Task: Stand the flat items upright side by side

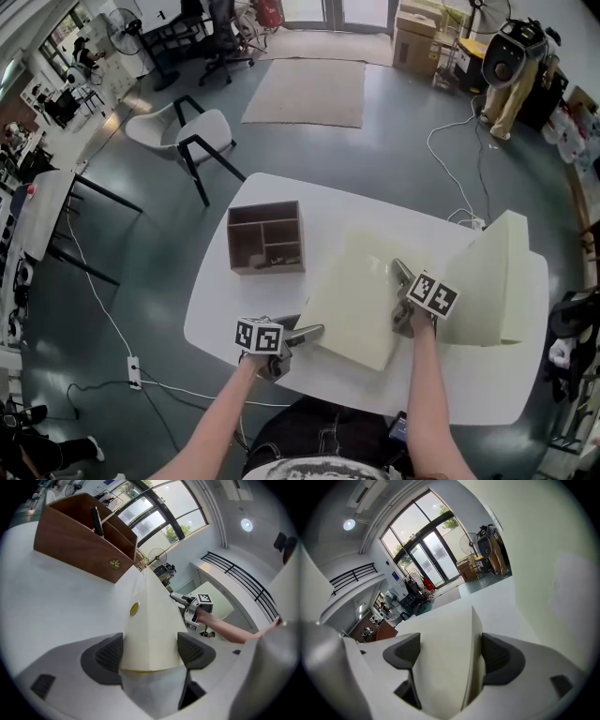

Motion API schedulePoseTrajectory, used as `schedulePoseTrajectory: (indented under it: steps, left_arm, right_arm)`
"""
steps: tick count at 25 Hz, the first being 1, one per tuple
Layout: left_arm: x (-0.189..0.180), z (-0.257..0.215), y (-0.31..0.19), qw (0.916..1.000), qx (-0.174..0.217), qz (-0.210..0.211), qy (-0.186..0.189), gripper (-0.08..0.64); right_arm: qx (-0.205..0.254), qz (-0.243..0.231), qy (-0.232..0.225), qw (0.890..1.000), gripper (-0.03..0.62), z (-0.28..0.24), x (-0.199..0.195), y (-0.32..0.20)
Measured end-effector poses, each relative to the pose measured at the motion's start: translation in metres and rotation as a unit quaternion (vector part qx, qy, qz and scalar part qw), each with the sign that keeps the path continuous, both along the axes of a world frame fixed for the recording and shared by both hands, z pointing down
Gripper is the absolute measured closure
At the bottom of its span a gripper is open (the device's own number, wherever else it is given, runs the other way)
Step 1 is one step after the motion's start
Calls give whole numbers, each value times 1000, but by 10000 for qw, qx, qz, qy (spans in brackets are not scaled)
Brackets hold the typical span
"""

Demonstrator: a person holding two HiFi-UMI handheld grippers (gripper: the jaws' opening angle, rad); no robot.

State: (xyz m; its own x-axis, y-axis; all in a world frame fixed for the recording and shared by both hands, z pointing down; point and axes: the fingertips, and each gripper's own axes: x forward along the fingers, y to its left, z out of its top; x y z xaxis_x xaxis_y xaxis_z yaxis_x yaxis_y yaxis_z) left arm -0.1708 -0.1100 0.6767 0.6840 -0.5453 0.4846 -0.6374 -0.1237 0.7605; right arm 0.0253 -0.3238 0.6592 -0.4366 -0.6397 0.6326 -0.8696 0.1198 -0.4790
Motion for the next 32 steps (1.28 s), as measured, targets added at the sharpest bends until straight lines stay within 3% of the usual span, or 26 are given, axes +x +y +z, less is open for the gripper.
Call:
schedulePoseTrajectory:
  steps: [7, 15, 18, 22, 32]
  left_arm:
    - [6, -2, 10, 9971, 309, 670, -179, 189]
    - [15, -12, 18, 9793, 1076, 1606, -607, 178]
    - [19, -15, 19, 9628, 1288, 2154, -999, 166]
    - [26, -19, 20, 9342, 1526, 2803, -1592, 140]
    - [41, -25, 2, 8781, 1952, 3450, -2678, 135]
  right_arm:
    - [769, -143, 14, 9969, 215, -39, -8, 14]
    - [1652, -325, 64, 9857, 222, -102, -18, 43]
    - [1902, -443, 96, 9807, 222, -126, -21, 56]
    - [2244, -545, 161, 9728, 229, -155, -22, 80]
    - [2889, -537, 488, 9546, 241, -205, 4, 131]
